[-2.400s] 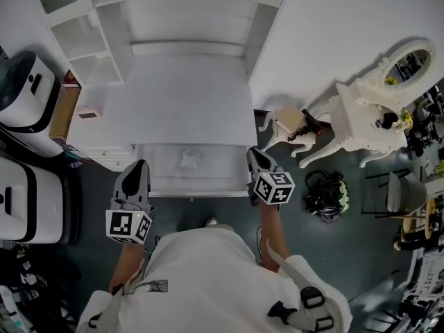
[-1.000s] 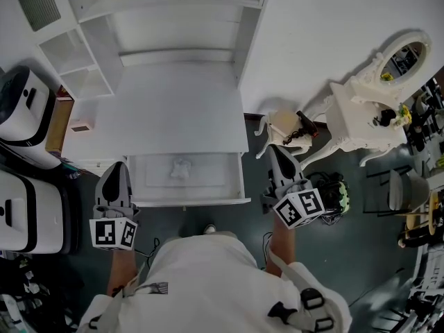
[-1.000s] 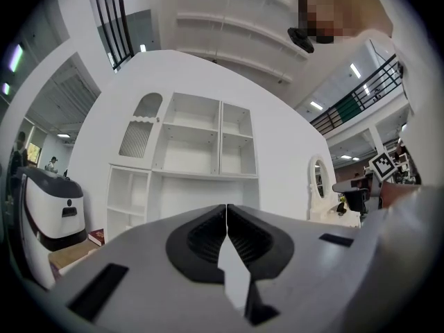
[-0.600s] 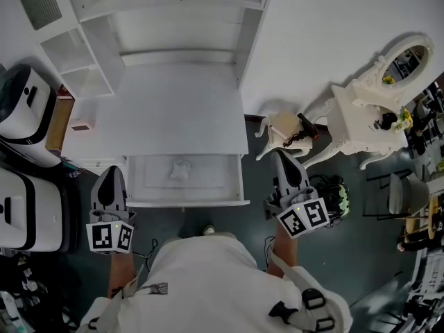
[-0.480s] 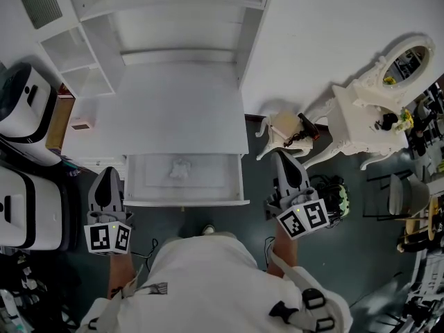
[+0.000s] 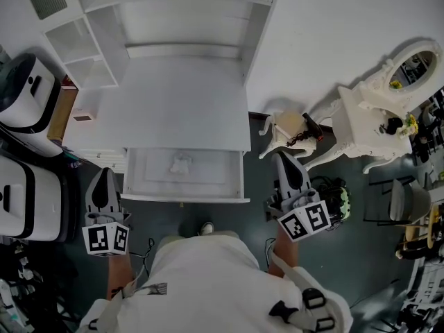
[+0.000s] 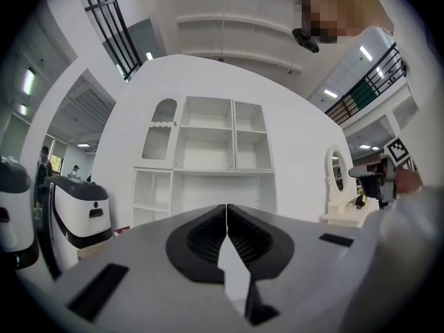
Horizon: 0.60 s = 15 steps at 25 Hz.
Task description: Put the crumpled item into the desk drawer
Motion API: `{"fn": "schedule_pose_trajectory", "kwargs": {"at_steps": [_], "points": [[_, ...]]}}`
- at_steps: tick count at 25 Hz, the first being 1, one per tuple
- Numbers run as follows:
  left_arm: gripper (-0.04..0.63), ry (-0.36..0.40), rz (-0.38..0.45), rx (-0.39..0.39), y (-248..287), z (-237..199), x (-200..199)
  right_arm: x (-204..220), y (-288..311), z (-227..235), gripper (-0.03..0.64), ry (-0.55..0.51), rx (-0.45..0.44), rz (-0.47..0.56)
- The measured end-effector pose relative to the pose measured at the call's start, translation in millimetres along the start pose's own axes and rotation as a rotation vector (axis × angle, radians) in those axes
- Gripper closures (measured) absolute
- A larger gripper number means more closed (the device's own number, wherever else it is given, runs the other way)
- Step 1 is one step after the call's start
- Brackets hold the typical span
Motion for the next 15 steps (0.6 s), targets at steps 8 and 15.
{"fn": "schedule_pose_trajectory", "kwargs": {"at_steps": [8,15], "points": [[0.576,-0.01,-0.016,-0.031,-12,5,5,7,7,-4,0.606,0.006,-0.045,-0.013],[0.577,-0.016,-0.036,-0.043,-18,7,4,9,12,-10,0.607,0.017,-0.072,-0.014]]}}
Point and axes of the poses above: the fingertips, and each gripper's own axes: y forward along the fingers, z to its right, x out of its underside, the point moved 5 cm from there along -y, backward along the fingers, and after that the axes turned 9 degrees about x, right-handed, at the moved point
